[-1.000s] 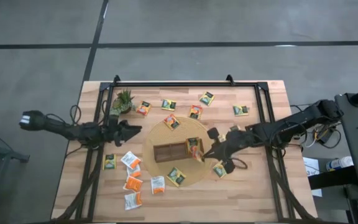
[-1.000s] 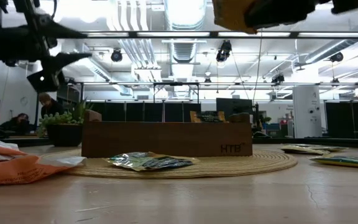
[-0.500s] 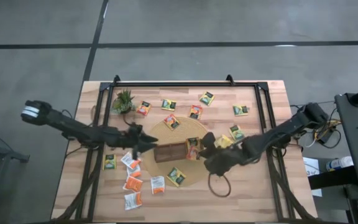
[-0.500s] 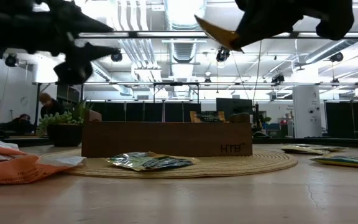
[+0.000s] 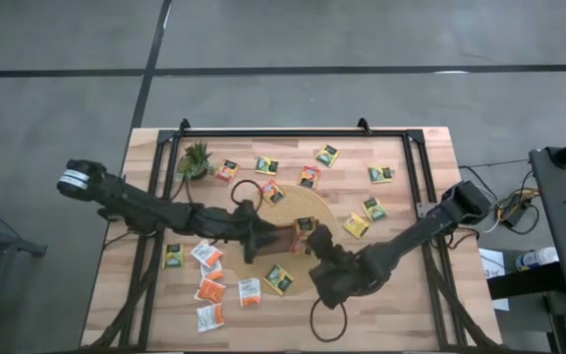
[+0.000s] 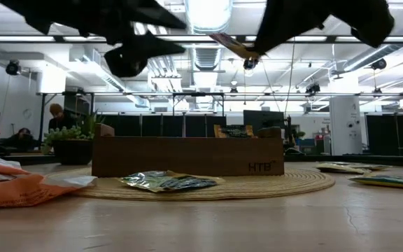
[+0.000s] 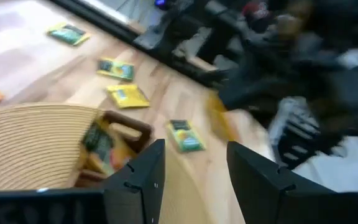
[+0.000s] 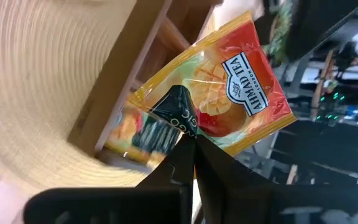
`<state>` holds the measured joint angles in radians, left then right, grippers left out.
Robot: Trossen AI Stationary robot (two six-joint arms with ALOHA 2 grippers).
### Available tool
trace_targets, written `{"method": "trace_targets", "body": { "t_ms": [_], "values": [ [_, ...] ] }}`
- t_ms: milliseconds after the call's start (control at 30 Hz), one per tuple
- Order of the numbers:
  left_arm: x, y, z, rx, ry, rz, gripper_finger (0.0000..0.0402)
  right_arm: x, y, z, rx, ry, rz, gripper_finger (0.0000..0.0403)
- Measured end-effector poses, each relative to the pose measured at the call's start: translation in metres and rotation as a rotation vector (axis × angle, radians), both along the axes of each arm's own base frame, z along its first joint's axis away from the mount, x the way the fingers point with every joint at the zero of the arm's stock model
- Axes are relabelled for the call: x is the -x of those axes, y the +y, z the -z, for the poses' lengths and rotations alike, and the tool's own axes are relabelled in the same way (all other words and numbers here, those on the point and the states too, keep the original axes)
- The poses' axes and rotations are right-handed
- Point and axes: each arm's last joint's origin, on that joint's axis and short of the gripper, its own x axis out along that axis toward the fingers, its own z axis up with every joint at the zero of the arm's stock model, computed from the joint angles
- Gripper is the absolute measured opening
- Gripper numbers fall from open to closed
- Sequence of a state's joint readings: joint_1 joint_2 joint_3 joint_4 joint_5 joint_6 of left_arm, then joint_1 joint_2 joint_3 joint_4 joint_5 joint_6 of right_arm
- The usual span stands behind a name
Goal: Pick & Place Tea
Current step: Put the orange tea bag into the right section of the wooden organizer
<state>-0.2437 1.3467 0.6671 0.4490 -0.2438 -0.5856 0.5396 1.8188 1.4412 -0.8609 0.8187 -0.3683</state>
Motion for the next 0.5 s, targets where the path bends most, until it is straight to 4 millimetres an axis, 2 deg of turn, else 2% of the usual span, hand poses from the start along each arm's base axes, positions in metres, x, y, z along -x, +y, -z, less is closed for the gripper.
{"method": "trace_targets", "body": {
  "t_ms": [167,333,500],
  "values": [
    [-0.017,-0.005,-0.007,0.011,-0.006,0.009,0.0165,-0.005,0.003,0.002,0.066,0.008,0.002,0.0008],
    [-0.027,-0.009,-0.014,0.006,-0.026,0.021,0.0165,-0.006,0.004,0.003,0.079,0.016,-0.004,0.0008],
    [-0.034,-0.011,-0.005,0.007,0.014,0.022,0.0165,-0.007,0.004,0.004,0.084,0.009,0.001,0.0008]
  ]
}}
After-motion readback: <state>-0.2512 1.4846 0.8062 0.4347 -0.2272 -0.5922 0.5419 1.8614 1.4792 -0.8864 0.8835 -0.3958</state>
